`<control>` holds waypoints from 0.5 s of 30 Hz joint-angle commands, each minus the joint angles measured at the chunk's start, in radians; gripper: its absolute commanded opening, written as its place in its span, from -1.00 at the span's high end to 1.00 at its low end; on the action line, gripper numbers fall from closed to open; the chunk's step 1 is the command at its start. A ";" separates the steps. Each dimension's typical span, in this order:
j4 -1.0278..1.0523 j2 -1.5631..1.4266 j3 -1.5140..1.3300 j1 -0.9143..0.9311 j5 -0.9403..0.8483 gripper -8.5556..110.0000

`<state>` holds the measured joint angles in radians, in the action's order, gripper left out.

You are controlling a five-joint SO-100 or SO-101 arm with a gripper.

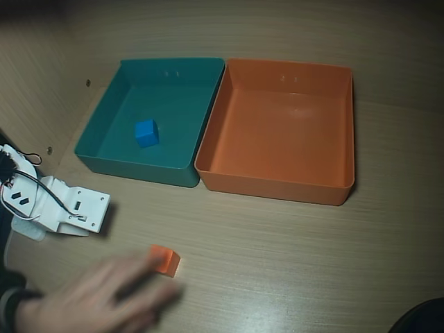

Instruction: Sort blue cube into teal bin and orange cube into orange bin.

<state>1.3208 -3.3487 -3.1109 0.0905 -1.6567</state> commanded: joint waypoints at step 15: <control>-0.002 -0.005 -0.063 0.000 -0.009 0.91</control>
<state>1.3208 -3.3487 -3.1109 0.0905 -1.6567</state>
